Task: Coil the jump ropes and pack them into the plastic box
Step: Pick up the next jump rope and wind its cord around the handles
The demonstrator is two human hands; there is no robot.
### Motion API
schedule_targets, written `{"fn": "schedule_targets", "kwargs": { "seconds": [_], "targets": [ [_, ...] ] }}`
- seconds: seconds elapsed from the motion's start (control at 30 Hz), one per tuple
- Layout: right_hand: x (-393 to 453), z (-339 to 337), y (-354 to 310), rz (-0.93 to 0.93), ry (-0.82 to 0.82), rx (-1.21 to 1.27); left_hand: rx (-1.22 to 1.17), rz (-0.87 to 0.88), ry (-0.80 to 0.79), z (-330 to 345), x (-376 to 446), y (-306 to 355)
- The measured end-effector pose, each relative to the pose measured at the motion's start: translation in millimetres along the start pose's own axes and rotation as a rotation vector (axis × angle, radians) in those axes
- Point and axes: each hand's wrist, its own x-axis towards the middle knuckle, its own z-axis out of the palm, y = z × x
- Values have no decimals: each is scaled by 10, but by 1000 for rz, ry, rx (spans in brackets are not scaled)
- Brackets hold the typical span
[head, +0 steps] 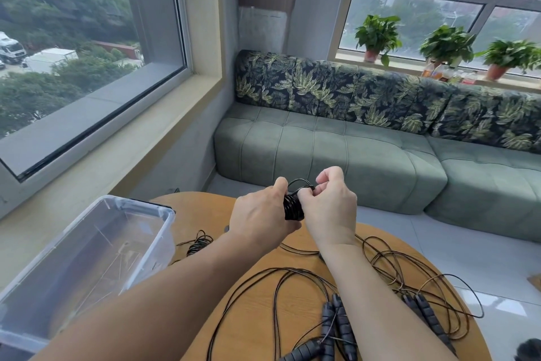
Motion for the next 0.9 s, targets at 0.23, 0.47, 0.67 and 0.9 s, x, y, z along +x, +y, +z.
{"fn": "schedule_targets", "kwargs": {
  "seconds": [0.23, 0.47, 0.67, 0.9],
  "targets": [
    [6, 29, 36, 477, -99, 462, -79, -74, -31, 39, 45, -62],
    [28, -23, 11, 780, -213, 924, -83, -74, -17, 83, 66, -101],
    [86, -69, -113, 697, -300, 987, -55, -56, 27, 94, 99, -145],
    [-120, -96, -69, 766, -526, 1167, -355, -140, -74, -31, 252, -239]
  ]
}}
